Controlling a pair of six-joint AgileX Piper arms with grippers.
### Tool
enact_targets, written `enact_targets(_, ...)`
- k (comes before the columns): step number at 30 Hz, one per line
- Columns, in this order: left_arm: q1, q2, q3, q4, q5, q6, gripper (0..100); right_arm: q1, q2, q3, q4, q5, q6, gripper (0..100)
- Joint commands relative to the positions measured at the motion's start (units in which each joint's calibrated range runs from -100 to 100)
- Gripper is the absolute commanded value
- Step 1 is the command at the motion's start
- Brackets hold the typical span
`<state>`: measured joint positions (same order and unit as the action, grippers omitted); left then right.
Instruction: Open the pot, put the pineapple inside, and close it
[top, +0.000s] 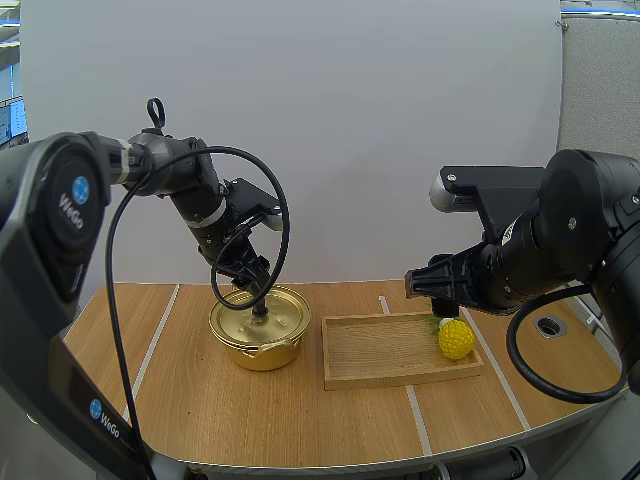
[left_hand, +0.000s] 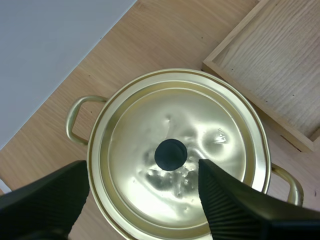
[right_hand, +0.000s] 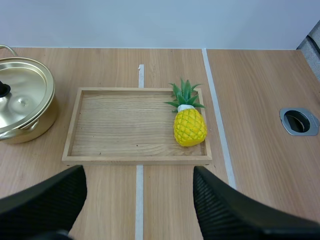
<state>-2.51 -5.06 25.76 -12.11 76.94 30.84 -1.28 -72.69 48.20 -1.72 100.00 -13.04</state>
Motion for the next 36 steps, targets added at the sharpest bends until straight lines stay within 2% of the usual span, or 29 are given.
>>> enact_targets(1,-0.72,2.47,-1.67,-0.54,1.68,0.22,100,-0.01,-0.1,-0.66,-0.3,0.0,-0.77,100)
enact_targets(5,-2.39,4.77,-1.67,0.34,0.61,0.22,100,-0.01,-0.1,-0.66,-0.3,0.0,-0.77,100)
enact_targets(7,-2.66,5.48,-1.78,0.67,-0.74,-0.18,100,-0.01,-0.1,-0.66,-0.3,0.0,-0.77,100)
enact_targets(32,-2.65,11.52,-2.33,1.73,-1.68,-0.62,100,-0.01,-0.1,-0.66,-0.3,0.0,-0.77,100)
enact_targets(33,-2.65,11.52,-2.33,1.73,-1.68,-1.16,97,-0.01,-0.1,-0.66,-0.3,0.0,-0.77,100)
enact_targets(34,-2.65,11.52,-2.33,1.73,-1.68,-1.52,78,-0.01,-0.1,-0.66,-0.3,0.0,-0.77,100)
enact_targets(36,-2.65,11.52,-2.33,1.73,-1.68,-2.32,32,-0.01,-0.1,-0.66,-0.3,0.0,-0.77,100)
